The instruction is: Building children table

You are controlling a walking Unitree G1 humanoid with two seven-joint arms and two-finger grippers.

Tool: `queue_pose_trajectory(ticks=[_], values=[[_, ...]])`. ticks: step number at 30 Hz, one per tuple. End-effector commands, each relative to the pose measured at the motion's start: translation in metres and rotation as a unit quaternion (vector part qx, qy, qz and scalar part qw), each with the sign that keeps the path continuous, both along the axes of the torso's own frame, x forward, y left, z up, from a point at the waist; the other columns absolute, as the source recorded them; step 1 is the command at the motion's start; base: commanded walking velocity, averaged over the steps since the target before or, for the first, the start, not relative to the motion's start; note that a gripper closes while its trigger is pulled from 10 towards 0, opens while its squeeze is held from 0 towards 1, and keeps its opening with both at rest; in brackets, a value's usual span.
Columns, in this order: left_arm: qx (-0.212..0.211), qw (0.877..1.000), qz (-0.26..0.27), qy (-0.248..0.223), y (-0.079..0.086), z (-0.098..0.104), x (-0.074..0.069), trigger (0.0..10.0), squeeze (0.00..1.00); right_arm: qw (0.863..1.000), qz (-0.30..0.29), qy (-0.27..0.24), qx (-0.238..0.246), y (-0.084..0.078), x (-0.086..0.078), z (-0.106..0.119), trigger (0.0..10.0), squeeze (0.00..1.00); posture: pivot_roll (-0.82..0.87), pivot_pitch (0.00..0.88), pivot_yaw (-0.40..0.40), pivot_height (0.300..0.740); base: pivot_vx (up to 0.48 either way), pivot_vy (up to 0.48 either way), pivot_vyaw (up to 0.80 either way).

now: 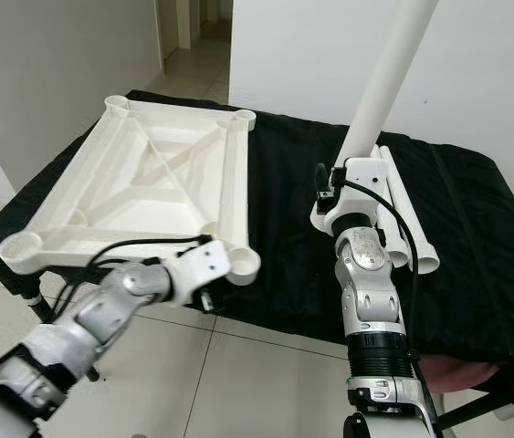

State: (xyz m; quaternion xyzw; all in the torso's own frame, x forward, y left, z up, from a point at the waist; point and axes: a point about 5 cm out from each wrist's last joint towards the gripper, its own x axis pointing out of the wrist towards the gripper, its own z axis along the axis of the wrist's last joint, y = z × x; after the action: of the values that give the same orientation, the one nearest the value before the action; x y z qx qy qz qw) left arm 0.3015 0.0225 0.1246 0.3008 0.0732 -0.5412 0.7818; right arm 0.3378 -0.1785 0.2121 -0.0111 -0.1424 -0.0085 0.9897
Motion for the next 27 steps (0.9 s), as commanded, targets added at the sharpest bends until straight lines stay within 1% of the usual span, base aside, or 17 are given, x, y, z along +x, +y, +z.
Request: queue_pose_trajectory(ticks=[1, 2, 4, 5, 7, 8, 10, 12, 13, 17, 19, 21, 22, 23, 25, 26, 27], values=[[0.009, 1.0, -0.028, 0.004, -0.01, -0.002, -0.004, 10.0, 0.0, 1.0, -0.008, -0.013, 0.004, -0.002, -0.001, 0.003, 10.0, 0.0, 0.0, 0.0, -0.03, 0.74, 0.0, 0.0, 0.0], [0.009, 1.0, -0.028, 0.004, -0.01, -0.002, -0.004, 10.0, 0.0, 1.0, -0.008, -0.013, 0.004, -0.002, -0.001, 0.003, 10.0, 0.0, 0.0, 0.0, -0.03, 0.74, 0.0, 0.0, 0.0], [-0.006, 1.0, -0.023, 0.005, -0.027, -0.002, -0.005, 10.0, 0.0, 1.0, -0.012, -0.014, 0.007, -0.003, -0.002, 0.003, 10.0, 0.0, 0.0, 0.0, -0.023, 0.74, 0.0, 0.0, 0.0], [-0.006, 1.0, -0.023, 0.005, -0.027, -0.002, -0.005, 10.0, 0.0, 1.0, -0.012, -0.014, 0.007, -0.003, -0.002, 0.003, 10.0, 0.0, 0.0, 0.0, -0.023, 0.74, 0.0, 0.0, 0.0], [-0.016, 1.0, -0.012, 0.001, -0.038, 0.0, -0.003, 10.0, 0.0, 1.0, -0.014, -0.014, 0.01, -0.003, -0.003, 0.002, 10.0, 0.0, -0.01, 0.0, -0.021, 0.74, 0.0, 0.0, 0.0], [-0.016, 1.0, -0.012, 0.001, -0.038, 0.0, -0.003, 10.0, 0.0, 1.0, -0.014, -0.014, 0.01, -0.003, -0.003, 0.002, 10.0, 0.0, -0.01, 0.0, -0.021, 0.74, 0.0, 0.0, 0.0], [-0.013, 1.0, 0.009, -0.016, -0.04, 0.001, 0.005, 10.0, 0.0, 1.0, -0.014, -0.015, 0.011, -0.002, -0.003, 0.002, 10.0, 0.0, -0.01, 0.0, -0.021, 0.74, 0.0, 0.0, 0.0], [-0.011, 0.999, 0.037, -0.03, -0.037, 0.003, 0.015, 10.0, 0.0, 1.0, -0.015, -0.015, 0.011, -0.002, -0.003, 0.002, 10.0, 0.0, -0.01, 0.0, -0.019, 0.74, 0.0, 0.0, 0.0], [-0.011, 0.998, 0.045, -0.032, -0.036, 0.003, 0.018, 10.0, 0.0, 1.0, -0.015, -0.015, 0.011, -0.002, -0.003, 0.002, 10.0, 0.0, -0.01, 0.0, -0.019, 0.74, 0.0, 0.0, 0.0], [-0.012, 0.997, 0.059, -0.04, -0.033, 0.006, 0.024, 10.0, 0.0, 1.0, -0.015, -0.016, 0.012, -0.002, -0.003, 0.002, 10.0, 0.0, -0.01, 0.0, -0.019, 0.74, 0.0, 0.0, 0.0], [-0.011, 0.992, 0.113, -0.059, -0.022, 0.013, 0.043, 10.0, 0.0, 1.0, -0.016, -0.016, 0.013, -0.001, -0.003, 0.002, 10.0, 0.0, -0.01, 0.0, -0.017, 0.74, 0.0, 0.0, 0.0], [-0.011, 0.992, 0.113, -0.059, -0.022, 0.013, 0.043, 10.0, 0.0, 1.0, -0.016, -0.016, 0.013, -0.001, -0.003, 0.002, 10.0, 0.0, -0.01, 0.0, -0.017, 0.74, 0.0, 0.0, 0.0], [-0.01, 0.989, 0.132, -0.064, -0.017, 0.016, 0.048, 10.0, 0.0, 1.0, -0.016, -0.016, 0.014, -0.001, -0.003, 0.002, 10.0, 0.0, -0.01, 0.0, -0.017, 0.74, 0.0, 0.0, 0.0], [-0.01, 0.989, 0.132, -0.064, -0.017, 0.016, 0.048, 10.0, 0.0, 1.0, -0.016, -0.016, 0.014, -0.001, -0.003, 0.002, 10.0, 0.0, -0.01, 0.0, -0.017, 0.74, 0.0, 0.0, 0.0], [0.0, 0.982, 0.172, -0.075, -0.006, 0.017, 0.06, 10.0, 0.0, 1.0, -0.017, -0.016, 0.014, -0.001, -0.004, 0.002, 10.0, 0.0, -0.02, 0.0, -0.015, 0.74, 0.0, 0.0, 0.0], [0.0, 0.982, 0.172, -0.075, -0.006, 0.017, 0.06, 10.0, 0.0, 1.0, -0.017, -0.016, 0.014, -0.001, -0.004, 0.002, 10.0, 0.0, -0.02, 0.0, -0.015, 0.74, 0.0, 0.0, 0.0], [0.003, 0.977, 0.194, -0.084, 0.001, 0.019, 0.066, 10.0, 0.0, 1.0, -0.018, -0.015, 0.014, -0.002, -0.004, 0.001, 10.0, 0.0, -0.02, 0.0, -0.014, 0.74, 0.0, 0.0, 0.0]])
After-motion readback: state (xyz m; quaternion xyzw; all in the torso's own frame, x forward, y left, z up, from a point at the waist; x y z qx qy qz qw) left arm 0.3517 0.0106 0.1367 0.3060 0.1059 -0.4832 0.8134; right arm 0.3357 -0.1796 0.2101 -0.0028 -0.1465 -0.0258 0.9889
